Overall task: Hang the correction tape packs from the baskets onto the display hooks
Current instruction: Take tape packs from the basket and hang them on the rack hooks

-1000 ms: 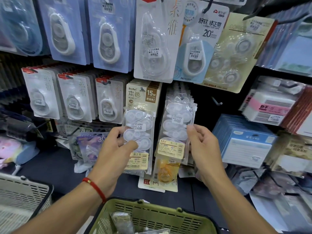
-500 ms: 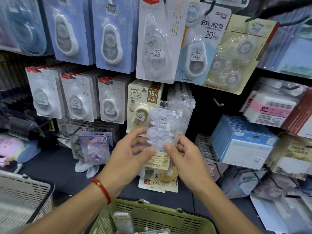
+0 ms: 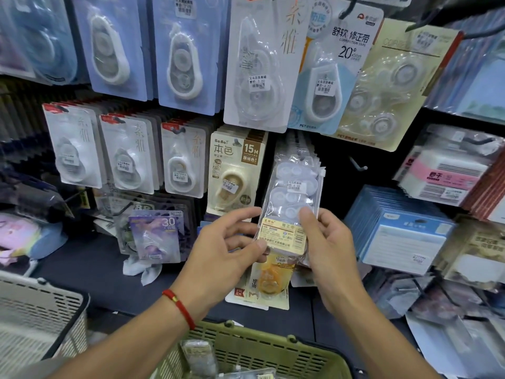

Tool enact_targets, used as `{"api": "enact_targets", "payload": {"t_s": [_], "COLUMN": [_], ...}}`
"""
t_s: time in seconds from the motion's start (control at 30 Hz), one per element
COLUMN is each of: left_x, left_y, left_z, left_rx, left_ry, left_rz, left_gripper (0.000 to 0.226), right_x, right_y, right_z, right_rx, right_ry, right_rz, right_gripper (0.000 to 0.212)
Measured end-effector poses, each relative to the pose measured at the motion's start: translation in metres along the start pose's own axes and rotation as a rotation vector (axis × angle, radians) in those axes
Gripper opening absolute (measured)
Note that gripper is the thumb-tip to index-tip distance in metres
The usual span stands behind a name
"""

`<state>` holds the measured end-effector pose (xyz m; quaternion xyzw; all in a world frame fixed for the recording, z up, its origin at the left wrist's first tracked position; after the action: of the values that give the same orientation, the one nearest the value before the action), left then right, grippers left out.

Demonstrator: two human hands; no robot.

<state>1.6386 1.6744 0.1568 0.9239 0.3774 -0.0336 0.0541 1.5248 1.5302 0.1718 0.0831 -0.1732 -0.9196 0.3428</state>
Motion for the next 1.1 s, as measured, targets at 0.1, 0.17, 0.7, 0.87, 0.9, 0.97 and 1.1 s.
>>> {"api": "enact_targets", "payload": {"t_s": [0.1,0.17,0.7,0.87,0.9,0.97,1.1], "left_x": [0.0,0.002,0.017,0.018,0.017,0.015,0.008], "left_y": [0.001,0.004,0.032,0.024,0.021,0.015,-0.003], "left_z": [0.0,0.0,-0.007,-0.005,-0.003,0.008,0.064], "left_rx": [-0.001,-0.013,-0.44,-0.439,-0.431,-0.411,-0.283], "left_ry": [0.016,0.186,1.216,1.194,1.184,1.195,1.43], "left_rz": [0.013,-0.024,-0.158,-0.162,-0.158,-0.105,0.241], "left_gripper": [0.046,0.047,0.087,0.074,0.07,0.059,0.045], "right_x": [0.003,0.006,-0.023,-0.024,-0.02,-0.006,0.04], "right_y": [0.001,0.002,0.054,0.049,0.043,0.026,-0.012], "right_z": [-0.001,-0.004,-0.048,-0.048,-0.047,-0.049,-0.084], "right_rx": [0.013,0.019,0.437,0.456,0.459,0.469,0.228], "right_ry": [-0.037,-0.213,-1.424,-1.353,-1.298,-1.196,-1.126], "right_rz": [-0.02,-0.034,0.414,0.465,0.431,0.345,0.316], "right_gripper": [0.026,0.025,0.073,0.07,0.065,0.051,0.023]}}
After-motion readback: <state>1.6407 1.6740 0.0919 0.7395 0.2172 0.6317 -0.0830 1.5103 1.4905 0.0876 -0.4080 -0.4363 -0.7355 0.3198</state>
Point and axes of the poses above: each hand's wrist, its own y-axis towards the middle knuckle, its own x-axis out of the back of the hand, z = x × y, the point moved 5 cm from there along y, towards the middle knuckle, and after that the axes turned 9 degrees about x, right-handed, at the moved point
